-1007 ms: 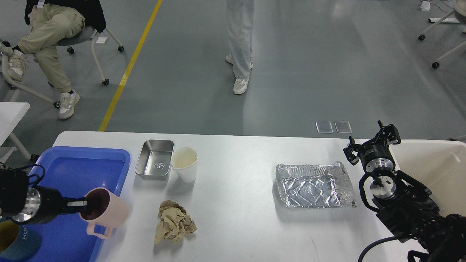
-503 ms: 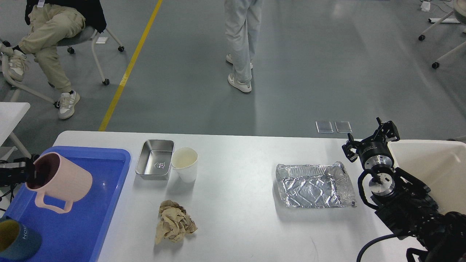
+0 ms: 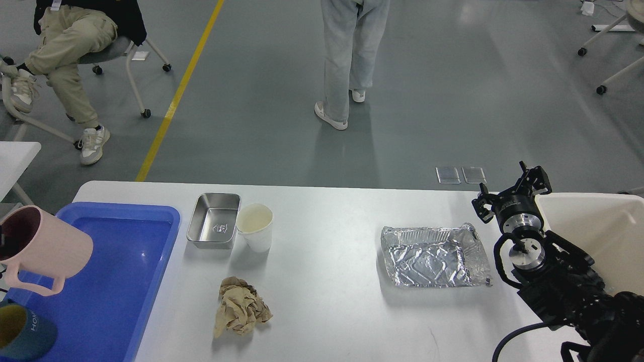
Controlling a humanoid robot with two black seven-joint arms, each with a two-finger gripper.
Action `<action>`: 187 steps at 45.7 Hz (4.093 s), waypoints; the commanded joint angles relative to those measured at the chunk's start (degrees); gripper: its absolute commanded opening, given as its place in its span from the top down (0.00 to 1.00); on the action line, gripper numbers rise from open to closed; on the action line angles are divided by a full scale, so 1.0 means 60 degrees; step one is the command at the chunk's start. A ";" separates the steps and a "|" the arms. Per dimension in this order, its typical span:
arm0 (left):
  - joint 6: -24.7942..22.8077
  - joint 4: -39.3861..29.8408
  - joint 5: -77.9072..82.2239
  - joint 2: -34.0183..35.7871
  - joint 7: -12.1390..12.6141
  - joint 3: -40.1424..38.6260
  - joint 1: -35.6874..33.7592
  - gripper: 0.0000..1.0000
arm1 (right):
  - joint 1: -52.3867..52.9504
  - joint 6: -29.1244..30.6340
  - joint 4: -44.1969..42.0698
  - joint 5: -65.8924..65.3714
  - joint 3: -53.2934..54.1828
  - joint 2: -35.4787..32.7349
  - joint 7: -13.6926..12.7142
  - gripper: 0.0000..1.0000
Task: Tidy desktop
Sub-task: 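Lift the pink mug with the left gripper over the blue bin, then lower the pink mug into the blue bin and release it, then reach the left gripper toward the small steel tray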
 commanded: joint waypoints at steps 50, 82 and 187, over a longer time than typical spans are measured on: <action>0.3878 0.1637 0.0103 -0.3078 0.0493 0.3401 0.1405 1.00 | -0.0114 0.0030 -0.0001 -0.0040 -0.0051 -0.0012 -0.0029 0.00; 0.4083 0.1652 0.0103 -0.3210 0.0449 0.3313 0.1522 0.76 | -0.0099 0.0030 -0.0001 -0.0040 -0.0051 -0.0027 -0.0029 0.00; 0.3145 0.3511 -0.1202 -0.3852 0.0655 -0.0144 -0.0822 0.13 | -0.0187 -0.0058 -0.0001 -0.0289 -0.0080 -0.0027 0.0000 0.00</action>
